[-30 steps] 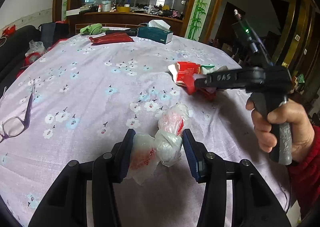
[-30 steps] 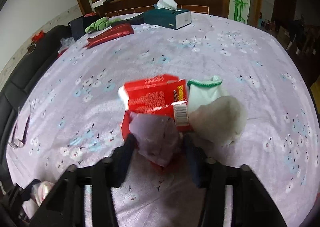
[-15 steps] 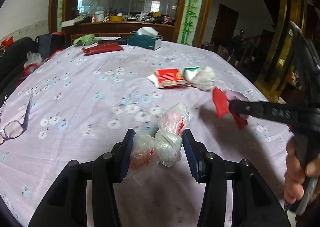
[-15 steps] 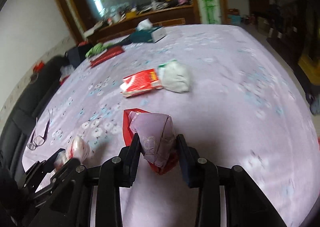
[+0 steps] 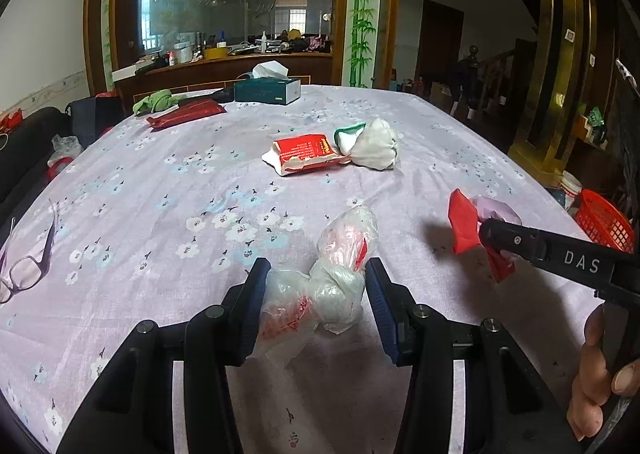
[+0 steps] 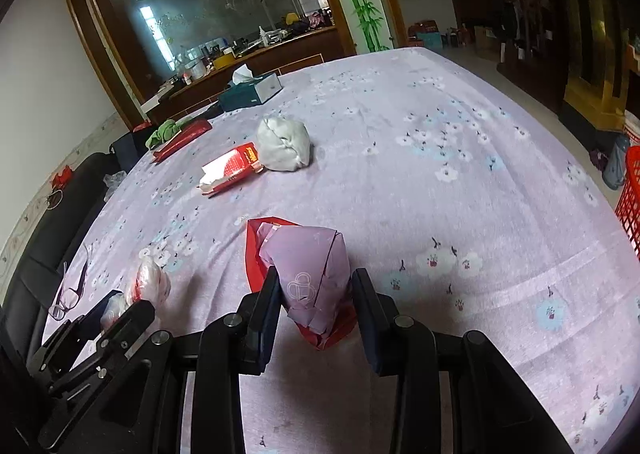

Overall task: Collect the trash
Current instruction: 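Grasp the red-purple wrapper with the right gripper while the left gripper holds the bags, then lift the held bags and wrapper off the table with both grippers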

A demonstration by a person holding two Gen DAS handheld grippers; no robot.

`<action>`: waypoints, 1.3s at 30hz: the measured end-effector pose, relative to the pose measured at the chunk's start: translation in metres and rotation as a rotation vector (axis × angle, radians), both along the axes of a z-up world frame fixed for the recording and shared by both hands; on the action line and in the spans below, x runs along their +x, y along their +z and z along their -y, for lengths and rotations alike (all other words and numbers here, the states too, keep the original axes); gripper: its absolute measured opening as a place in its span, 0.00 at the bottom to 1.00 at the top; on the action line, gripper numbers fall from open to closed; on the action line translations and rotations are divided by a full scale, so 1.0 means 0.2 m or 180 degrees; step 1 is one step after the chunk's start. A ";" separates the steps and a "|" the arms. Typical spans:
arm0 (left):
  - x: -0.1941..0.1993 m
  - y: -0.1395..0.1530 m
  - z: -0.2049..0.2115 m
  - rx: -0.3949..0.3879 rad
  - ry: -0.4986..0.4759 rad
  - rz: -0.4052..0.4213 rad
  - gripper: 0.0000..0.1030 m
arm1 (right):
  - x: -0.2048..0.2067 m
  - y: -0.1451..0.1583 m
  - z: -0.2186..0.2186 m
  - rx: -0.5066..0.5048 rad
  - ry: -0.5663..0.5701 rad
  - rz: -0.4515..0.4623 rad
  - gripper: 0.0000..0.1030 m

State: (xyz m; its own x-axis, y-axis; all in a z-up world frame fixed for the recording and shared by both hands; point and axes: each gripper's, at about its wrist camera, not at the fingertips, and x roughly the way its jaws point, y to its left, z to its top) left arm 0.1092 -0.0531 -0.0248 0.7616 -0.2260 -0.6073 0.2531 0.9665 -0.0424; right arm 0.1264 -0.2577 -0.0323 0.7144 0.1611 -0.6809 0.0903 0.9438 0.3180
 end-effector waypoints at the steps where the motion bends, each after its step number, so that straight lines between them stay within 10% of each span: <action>1: 0.00 0.00 0.00 0.0018 0.0007 0.0004 0.46 | 0.00 0.00 0.00 0.0016 0.0007 -0.0008 0.37; 39: 0.00 -0.01 0.00 0.0034 0.0008 0.0002 0.46 | -0.02 0.01 -0.09 -0.0399 0.0075 0.0090 0.37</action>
